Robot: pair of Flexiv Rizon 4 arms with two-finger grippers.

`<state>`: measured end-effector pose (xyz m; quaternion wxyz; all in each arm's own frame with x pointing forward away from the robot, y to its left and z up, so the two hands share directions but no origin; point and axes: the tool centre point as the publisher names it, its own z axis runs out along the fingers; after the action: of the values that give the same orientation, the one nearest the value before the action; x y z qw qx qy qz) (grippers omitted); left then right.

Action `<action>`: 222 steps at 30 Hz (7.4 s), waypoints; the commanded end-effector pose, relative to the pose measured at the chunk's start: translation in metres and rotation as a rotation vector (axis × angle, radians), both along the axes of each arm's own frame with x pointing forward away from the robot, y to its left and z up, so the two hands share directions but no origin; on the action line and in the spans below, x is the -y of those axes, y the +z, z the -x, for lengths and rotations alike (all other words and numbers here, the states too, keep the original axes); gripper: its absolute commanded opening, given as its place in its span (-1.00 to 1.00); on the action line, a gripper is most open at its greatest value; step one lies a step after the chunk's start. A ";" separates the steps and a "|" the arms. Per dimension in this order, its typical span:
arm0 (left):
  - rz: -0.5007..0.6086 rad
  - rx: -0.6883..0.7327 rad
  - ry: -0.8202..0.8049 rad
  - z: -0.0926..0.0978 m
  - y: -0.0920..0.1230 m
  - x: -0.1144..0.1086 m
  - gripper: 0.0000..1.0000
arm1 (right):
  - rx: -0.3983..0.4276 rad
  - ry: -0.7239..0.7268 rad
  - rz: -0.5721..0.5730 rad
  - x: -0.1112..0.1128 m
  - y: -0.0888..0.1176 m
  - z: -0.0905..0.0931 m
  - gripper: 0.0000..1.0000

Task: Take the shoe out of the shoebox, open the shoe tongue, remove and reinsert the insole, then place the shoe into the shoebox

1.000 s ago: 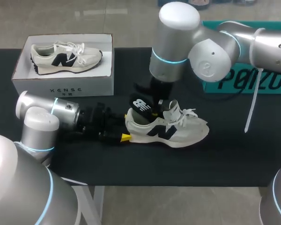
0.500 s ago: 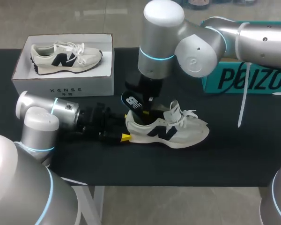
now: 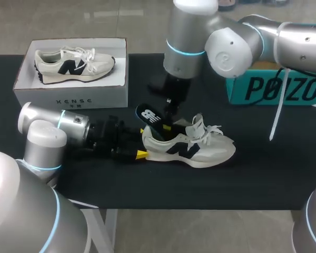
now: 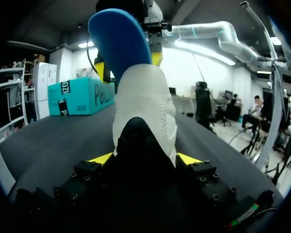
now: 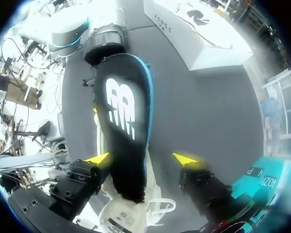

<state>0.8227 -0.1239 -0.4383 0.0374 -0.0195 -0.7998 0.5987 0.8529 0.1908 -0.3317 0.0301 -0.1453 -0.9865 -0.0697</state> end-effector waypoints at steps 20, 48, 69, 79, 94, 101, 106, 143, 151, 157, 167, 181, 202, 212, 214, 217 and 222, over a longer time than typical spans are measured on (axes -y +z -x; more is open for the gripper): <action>-0.001 -0.001 0.001 0.000 -0.006 0.002 -1.00 | -0.202 0.063 -0.068 0.006 0.004 -0.013 0.48; -0.001 -0.001 0.001 0.000 -0.006 0.002 -1.00 | -0.272 0.058 -0.140 -0.007 -0.019 -0.001 -0.32; -0.001 -0.001 0.001 0.000 -0.006 0.002 -1.00 | -0.257 0.036 -0.202 -0.009 -0.005 0.011 -1.00; -0.001 -0.001 0.001 0.000 -0.006 0.002 -1.00 | -0.177 -0.017 -0.246 -0.012 0.037 0.006 -1.00; -0.001 -0.001 0.001 0.000 -0.006 0.002 -1.00 | 0.042 -0.148 -0.348 -0.015 0.177 -0.023 -1.00; -0.001 -0.001 0.001 0.000 -0.006 0.002 -1.00 | 0.052 -0.130 -0.361 -0.017 0.186 -0.022 -1.00; -0.001 -0.001 0.001 0.000 -0.006 0.002 -1.00 | 0.052 -0.130 -0.361 -0.017 0.186 -0.022 -1.00; -0.001 -0.001 0.001 0.000 -0.006 0.002 -1.00 | 0.161 -0.269 -0.902 0.021 0.283 0.127 -1.00; -0.001 -0.001 0.001 0.000 -0.006 0.002 -1.00 | 0.141 -0.245 -0.901 0.017 0.287 0.117 -1.00; -0.001 -0.001 0.001 0.000 -0.006 0.002 -1.00 | 0.141 -0.245 -0.901 0.017 0.287 0.117 -1.00; -0.029 0.016 -0.004 0.001 -0.003 0.002 1.00 | 0.141 -0.245 -0.901 0.017 0.287 0.117 -1.00; -0.278 0.156 0.014 0.003 0.021 -0.030 1.00 | 0.141 -0.245 -0.901 0.017 0.287 0.117 -1.00; -0.763 0.188 -0.213 0.009 0.102 -0.061 1.00 | 0.141 -0.245 -0.901 0.017 0.287 0.117 -1.00; -0.856 0.197 -0.201 0.016 0.118 -0.048 1.00 | 0.141 -0.245 -0.901 0.017 0.287 0.117 -1.00; -0.859 0.201 -0.200 0.016 0.120 -0.048 1.00 | 0.141 -0.245 -0.901 0.017 0.287 0.117 -1.00; -0.873 0.204 -0.202 0.017 0.122 -0.048 1.00 | 0.141 -0.245 -0.901 0.017 0.287 0.117 -1.00; -0.885 0.215 -0.166 0.016 0.122 -0.047 1.00 | 0.141 -0.245 -0.901 0.017 0.287 0.117 -1.00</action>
<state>0.8125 -0.0760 -0.3173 0.0134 -0.1289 -0.9698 0.2064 0.7353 0.1732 -0.0437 0.0147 -0.2281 -0.8336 -0.5028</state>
